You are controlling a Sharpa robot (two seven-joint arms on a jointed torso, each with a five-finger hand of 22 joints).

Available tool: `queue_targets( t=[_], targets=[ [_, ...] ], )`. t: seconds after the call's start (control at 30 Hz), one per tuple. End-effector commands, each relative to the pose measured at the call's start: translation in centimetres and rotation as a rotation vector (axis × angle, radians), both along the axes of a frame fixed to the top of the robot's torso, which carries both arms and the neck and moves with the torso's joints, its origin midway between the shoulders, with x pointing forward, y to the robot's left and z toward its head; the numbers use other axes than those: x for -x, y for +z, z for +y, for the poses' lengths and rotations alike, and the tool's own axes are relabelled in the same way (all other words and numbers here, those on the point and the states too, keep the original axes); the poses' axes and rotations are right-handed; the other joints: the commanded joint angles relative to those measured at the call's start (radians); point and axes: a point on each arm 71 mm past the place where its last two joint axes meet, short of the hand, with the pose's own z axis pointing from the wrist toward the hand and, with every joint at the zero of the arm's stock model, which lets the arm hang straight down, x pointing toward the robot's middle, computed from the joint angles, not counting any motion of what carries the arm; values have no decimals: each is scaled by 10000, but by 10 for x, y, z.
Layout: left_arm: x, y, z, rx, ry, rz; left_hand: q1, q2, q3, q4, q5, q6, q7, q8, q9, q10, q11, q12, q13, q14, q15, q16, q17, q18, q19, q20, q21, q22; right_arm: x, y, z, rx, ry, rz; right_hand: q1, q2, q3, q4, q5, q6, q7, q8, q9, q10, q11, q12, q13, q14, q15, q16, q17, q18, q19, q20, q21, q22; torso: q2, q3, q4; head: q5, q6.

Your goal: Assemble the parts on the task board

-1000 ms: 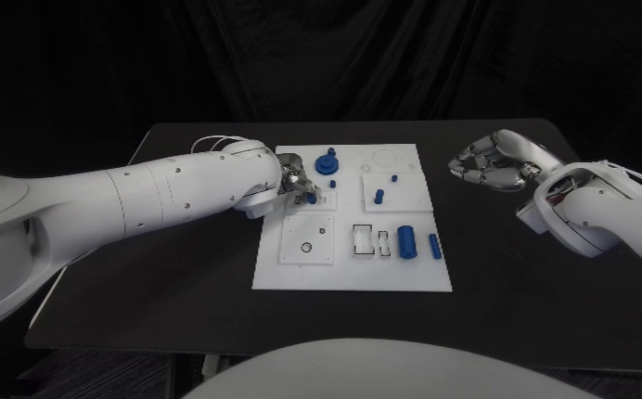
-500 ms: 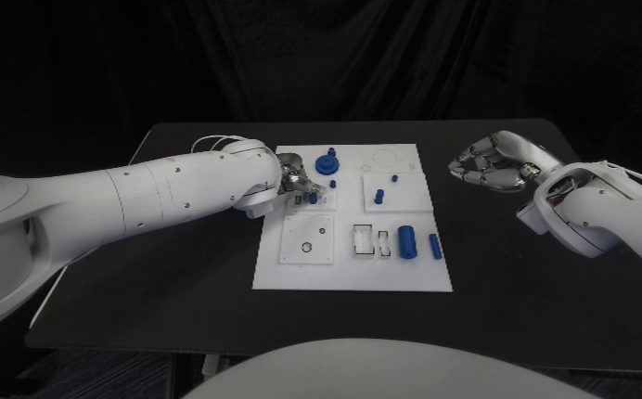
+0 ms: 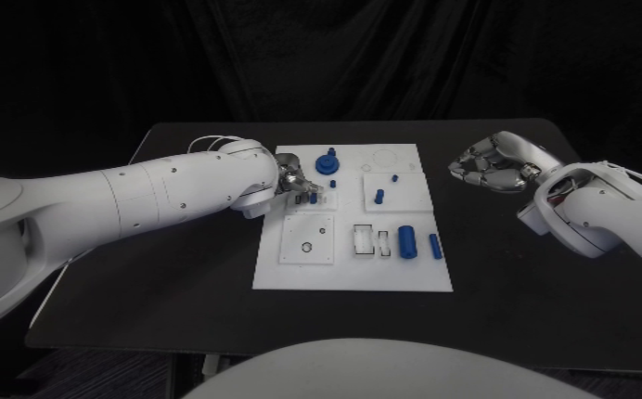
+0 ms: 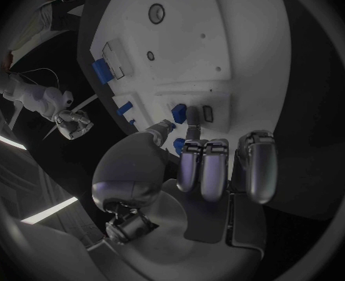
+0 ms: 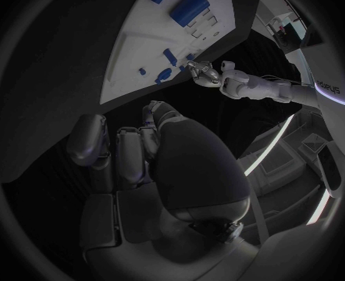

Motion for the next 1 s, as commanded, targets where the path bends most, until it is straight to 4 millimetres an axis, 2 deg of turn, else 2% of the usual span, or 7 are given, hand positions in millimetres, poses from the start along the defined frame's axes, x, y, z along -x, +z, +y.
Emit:
queue_targets(
  t=[0.03,0.17,0.27,0.57,0.67,0.9,1.0],
  targets=[
    [3,-2,4,219,183,-315,121,101,-489,268,-215,-35,-63,400,750,1059,-88,36,2633,1057,-33,-11,2634,98,120,-37,48,900,1,-1,-2,106,-93,91,-49,2,41,-3,-8,-58,6,-67,16,-56,13,-35,-11,259,5,-41,-4,161,-26,29,-72,257,-1,3,3,45,2],
    [4,7,9,821,305,-1136,321,195,-1063,626,-232,-161,-174,1016,1787,1059,-160,36,2633,1057,-109,-11,2634,36,296,-104,198,1157,2,-1,-3,102,-127,40,-49,2,41,-3,-8,-58,6,-67,16,-56,13,-35,-11,259,5,-41,-4,161,-26,29,-72,257,-4,-6,-10,74,2],
    [1,22,12,1120,311,-1809,648,231,-1217,593,-18,-168,-226,1206,2116,1059,-200,36,2633,1057,-148,-11,2634,9,369,-141,269,1271,2,-1,-3,103,-142,27,-62,-4,39,4,-7,-62,8,-71,16,-56,16,-34,-9,259,6,-41,-4,162,-27,31,-76,256,-1,-10,-10,101,2],
    [-17,72,22,731,-26,-2456,1133,315,-1226,395,157,-199,-259,1273,2309,1059,-232,36,2633,1057,-171,-11,2634,-25,449,-166,353,1405,1,-1,-2,100,-147,19,-74,-8,39,11,-5,-66,10,-75,17,-54,18,-32,-5,258,7,-40,-3,162,-28,32,-79,256,-1,-8,-24,180,2],
    [-20,76,27,420,-165,-2377,1518,404,-1167,225,209,-195,-275,1273,2376,1059,-243,36,2633,1057,-176,-11,2634,-34,465,-174,374,1449,1,-1,-2,102,-146,34,-79,-10,39,14,-5,-68,11,-77,17,-55,18,-33,-7,258,8,-41,-4,163,-30,33,-85,254,-5,0,-21,163,2],
    [-33,73,38,-299,-81,-2000,1608,414,-1169,197,208,-223,-268,1233,2366,1059,-242,36,2633,1057,-178,-11,2634,-33,460,-175,370,1448,1,-1,0,104,-113,63,-89,-12,40,19,-3,-71,12,-81,17,-57,19,-36,-10,256,9,-47,-9,161,-27,34,-78,259,46,-4,-35,191,2],
    [-40,70,41,-520,9,-1875,1623,429,-1183,213,198,-256,-253,1187,2342,1059,-233,36,2633,1057,-174,-11,2634,-25,438,-173,349,1422,1,-1,1,93,-71,70,-89,-12,40,19,-3,-71,12,-81,17,-57,19,-36,-10,256,9,-47,-9,161,-27,34,-78,259,65,12,-48,211,2]
  ],
)
